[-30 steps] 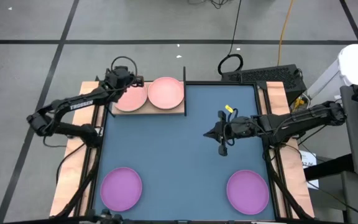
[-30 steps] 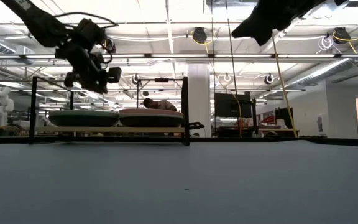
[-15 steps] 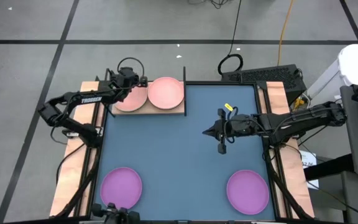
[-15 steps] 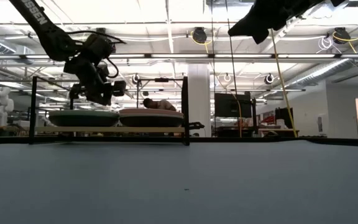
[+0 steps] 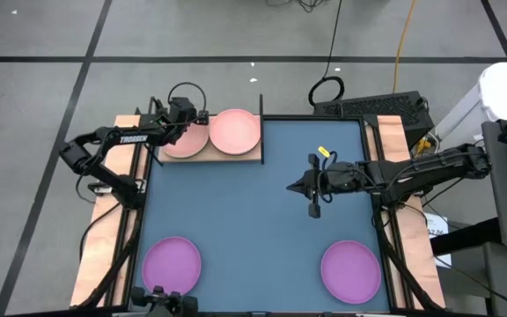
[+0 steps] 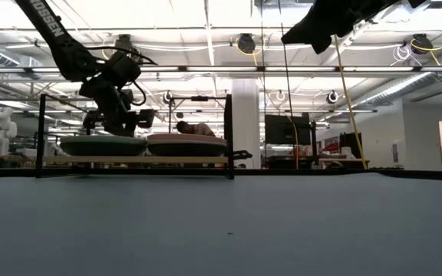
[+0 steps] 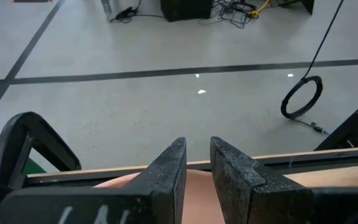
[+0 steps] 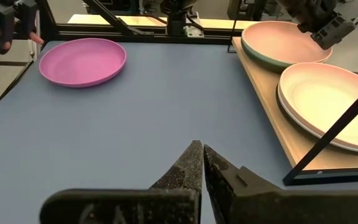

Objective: Place and stack plates onto a shelf
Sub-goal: Stack the light pink plate on top of the light green plate on the shelf

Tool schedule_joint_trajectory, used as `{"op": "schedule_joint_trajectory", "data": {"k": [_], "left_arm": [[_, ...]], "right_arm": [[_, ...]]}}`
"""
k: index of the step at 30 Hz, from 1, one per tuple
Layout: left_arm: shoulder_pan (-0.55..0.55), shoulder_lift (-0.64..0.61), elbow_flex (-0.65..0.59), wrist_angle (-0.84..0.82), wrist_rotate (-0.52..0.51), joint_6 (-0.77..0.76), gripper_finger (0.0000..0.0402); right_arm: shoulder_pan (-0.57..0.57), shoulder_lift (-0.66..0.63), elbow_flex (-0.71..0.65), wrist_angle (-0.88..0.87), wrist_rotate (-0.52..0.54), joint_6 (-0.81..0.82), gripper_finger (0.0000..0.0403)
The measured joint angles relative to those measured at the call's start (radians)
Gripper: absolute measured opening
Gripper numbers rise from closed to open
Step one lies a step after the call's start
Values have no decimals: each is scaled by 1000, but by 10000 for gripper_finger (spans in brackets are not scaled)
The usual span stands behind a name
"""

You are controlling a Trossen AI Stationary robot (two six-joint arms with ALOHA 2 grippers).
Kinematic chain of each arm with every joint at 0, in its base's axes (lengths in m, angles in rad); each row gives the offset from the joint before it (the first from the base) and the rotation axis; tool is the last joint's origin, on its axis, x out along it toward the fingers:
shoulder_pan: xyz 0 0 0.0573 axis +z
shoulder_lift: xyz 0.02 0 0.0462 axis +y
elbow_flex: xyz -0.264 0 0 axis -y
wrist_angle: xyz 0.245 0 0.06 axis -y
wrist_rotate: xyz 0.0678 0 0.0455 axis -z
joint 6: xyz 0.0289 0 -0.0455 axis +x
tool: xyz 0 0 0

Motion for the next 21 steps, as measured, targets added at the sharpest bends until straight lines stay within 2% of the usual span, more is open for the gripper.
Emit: {"op": "schedule_joint_trajectory", "data": {"k": [21], "left_arm": [[0, 0, 0, -37, 4, -28, 78]], "right_arm": [[0, 0, 0, 0, -1, 1, 0]]}}
